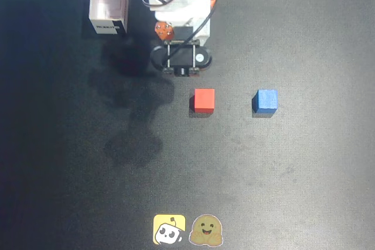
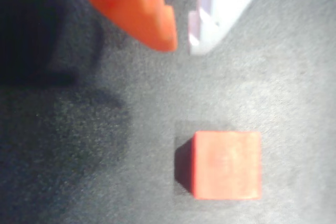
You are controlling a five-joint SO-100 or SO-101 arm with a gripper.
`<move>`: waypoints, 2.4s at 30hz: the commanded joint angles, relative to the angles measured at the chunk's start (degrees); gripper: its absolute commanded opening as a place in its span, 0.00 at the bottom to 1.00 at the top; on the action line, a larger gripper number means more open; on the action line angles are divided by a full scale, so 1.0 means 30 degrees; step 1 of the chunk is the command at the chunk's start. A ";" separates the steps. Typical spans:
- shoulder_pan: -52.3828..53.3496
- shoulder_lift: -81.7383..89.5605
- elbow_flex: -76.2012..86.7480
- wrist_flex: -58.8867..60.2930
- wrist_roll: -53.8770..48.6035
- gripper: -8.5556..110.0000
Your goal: Put the red cube on top of the blue cube.
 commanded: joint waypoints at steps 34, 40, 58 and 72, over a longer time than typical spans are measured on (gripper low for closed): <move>-0.2783 -0.5156 -0.4219 -0.1523 0.4219 0.22; -0.3164 -0.4189 -0.2285 -0.2695 0.4688 0.27; -0.3691 -0.4863 -0.0674 -0.4687 0.5361 0.27; -0.3984 -0.7266 0.0322 -0.6914 0.5566 0.27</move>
